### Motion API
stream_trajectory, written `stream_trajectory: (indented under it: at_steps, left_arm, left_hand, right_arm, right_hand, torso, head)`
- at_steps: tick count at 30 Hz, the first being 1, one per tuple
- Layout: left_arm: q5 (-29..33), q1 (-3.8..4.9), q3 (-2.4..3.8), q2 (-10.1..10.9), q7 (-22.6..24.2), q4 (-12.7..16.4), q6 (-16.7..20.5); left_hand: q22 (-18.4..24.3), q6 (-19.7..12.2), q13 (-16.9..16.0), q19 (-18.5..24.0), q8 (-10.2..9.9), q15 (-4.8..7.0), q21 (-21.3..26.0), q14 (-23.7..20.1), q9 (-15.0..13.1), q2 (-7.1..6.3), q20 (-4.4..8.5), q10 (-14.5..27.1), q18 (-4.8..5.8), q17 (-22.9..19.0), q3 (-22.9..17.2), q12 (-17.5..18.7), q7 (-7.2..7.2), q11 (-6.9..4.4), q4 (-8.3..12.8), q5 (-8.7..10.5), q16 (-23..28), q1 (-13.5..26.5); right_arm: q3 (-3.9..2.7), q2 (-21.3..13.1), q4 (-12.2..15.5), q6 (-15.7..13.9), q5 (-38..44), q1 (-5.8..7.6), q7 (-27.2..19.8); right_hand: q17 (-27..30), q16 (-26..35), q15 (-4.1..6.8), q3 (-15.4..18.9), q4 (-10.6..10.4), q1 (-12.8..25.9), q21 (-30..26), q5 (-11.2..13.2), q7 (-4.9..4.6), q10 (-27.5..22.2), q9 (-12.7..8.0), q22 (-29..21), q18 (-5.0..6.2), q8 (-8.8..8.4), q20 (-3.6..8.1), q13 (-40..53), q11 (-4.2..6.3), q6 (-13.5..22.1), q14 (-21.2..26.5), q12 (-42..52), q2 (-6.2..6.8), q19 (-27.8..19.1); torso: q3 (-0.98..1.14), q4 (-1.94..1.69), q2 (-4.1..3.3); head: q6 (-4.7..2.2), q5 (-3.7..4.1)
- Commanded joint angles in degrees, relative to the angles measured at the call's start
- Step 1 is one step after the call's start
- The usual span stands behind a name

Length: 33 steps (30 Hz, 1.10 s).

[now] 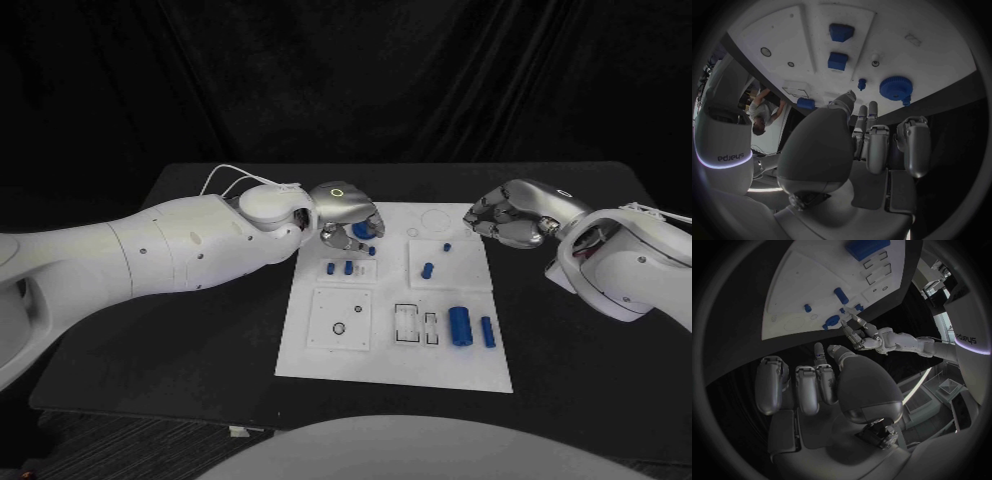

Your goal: Assemble the parts on the task board

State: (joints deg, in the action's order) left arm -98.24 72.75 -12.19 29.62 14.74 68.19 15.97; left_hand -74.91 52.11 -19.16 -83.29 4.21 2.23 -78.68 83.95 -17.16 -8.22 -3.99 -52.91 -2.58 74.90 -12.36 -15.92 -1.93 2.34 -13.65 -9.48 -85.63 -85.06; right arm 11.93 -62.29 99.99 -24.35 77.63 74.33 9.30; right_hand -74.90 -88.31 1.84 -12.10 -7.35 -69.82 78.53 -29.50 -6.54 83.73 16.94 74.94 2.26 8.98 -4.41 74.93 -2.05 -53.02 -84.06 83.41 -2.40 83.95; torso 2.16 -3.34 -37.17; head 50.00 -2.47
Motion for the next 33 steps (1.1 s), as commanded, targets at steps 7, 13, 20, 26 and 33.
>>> stream_trajectory:
  at_steps: [7, 13, 20, 26, 33]
  left_arm:
    - [-0.8, -0.60, 0.05, -1.7, -0.5, -1.5, -1.9]
    - [-0.8, -0.77, 0.05, -2.4, -0.6, -2.3, -2.2]
    - [-0.8, -0.86, 0.05, -3.0, -1.4, -2.9, -4.0]
    - [-0.8, -0.97, 0.06, -3.4, -1.9, -3.6, -5.5]
    - [-0.8, -1.28, 0.06, -4.3, -1.8, -5.0, -5.7]
  left_hand:
    - [-11.6, 0.0, -1.5, 0.1, -0.3, -0.26, -0.1, 2.6, 0.7, 0.31, -0.43, -0.9, -0.07, 8.2, -0.9, -2.3, 0.24, -0.06, 1.5, -2.15, -0.3, -1.0]
    - [-11.7, 0.3, -2.4, -0.1, -0.2, -0.28, -0.4, 2.7, 0.9, 0.13, -0.44, -1.0, -0.01, 8.4, -0.9, -3.5, 0.08, 0.00, 1.6, -1.75, -0.5, -0.4]
    - [-11.5, 0.6, -2.8, 0.2, -0.1, -0.42, 0.0, 2.3, 1.1, 0.19, -0.54, 1.2, -0.11, 7.7, -1.0, -3.4, -0.09, 0.12, 1.6, -0.73, -0.1, 0.4]
    - [-11.3, 1.1, -2.4, 0.6, 0.1, -0.51, 0.6, 1.8, 1.2, 0.38, -0.64, 2.2, -0.24, 6.9, -1.4, -2.9, -0.49, 0.12, 1.8, -0.74, 0.3, 0.4]
    - [-11.2, 1.5, -2.3, 0.9, 0.2, -0.43, 1.0, 1.6, 1.2, 0.62, -0.64, 1.8, -0.34, 6.5, -2.0, -3.0, -0.65, -0.06, 2.2, -1.34, 0.6, 0.0]
  right_arm:
    - [-0.05, -0.3, 0.3, -1.8, 0.1, -0.03, -0.3]
    - [-0.05, -0.5, 0.4, -3.1, 0.1, -0.02, -1.2]
    - [-0.05, -0.6, 0.4, -3.0, 0.1, -0.02, -1.2]
    - [-0.05, -0.6, 0.4, -3.0, 0.1, -0.02, -1.2]
    - [-0.05, -0.5, 0.4, -2.8, 0.1, -0.03, -1.1]
  right_hand:
    - [-10.4, -0.2, 0.27, -0.4, 0.1, 0.0, -0.2, -0.4, -0.01, -0.3, -0.1, 11.3, 0.55, -0.29, 0.29, 5.4, 0.26, 0.0, -5.0, -0.3, 0.53, 0.7]
    - [-10.8, -0.3, 0.27, -0.4, 0.1, 0.0, 0.3, -0.7, -0.02, -0.2, -0.1, 11.5, 0.45, -0.32, 0.30, 5.5, 0.26, 0.1, -5.1, -0.3, 0.55, 0.9]
    - [-10.8, -0.3, 0.26, -0.5, 0.0, 0.0, 0.2, -0.9, -0.02, -0.4, -0.1, 11.4, 0.47, -0.33, 0.31, 5.1, 0.26, 0.1, -5.1, -0.6, 0.60, 0.9]
    - [-10.7, -0.3, 0.26, -0.5, 0.0, 0.0, 0.2, -1.0, -0.03, -0.4, -0.1, 11.4, 0.46, -0.34, 0.31, 5.0, 0.26, 0.1, -5.0, -0.6, 0.60, 0.9]
    - [-10.7, -0.3, 0.26, -0.5, 0.0, 0.0, 0.1, -1.1, -0.03, -0.5, -0.1, 11.4, 0.49, -0.36, 0.31, 4.9, 0.26, 0.1, -5.0, -0.7, 0.58, 0.9]
  torso:
    - [0.07, 0.12, -0.09]
    - [0.04, 0.05, -0.08]
    - [0.01, 0.05, -0.02]
    - [0.03, 0.02, -0.02]
    - [0.01, 0.03, -0.06]
  head:
    - [0.00, -0.31]
    - [0.00, -0.46]
    - [0.00, -0.50]
    - [0.00, -0.35]
    - [0.00, -0.30]
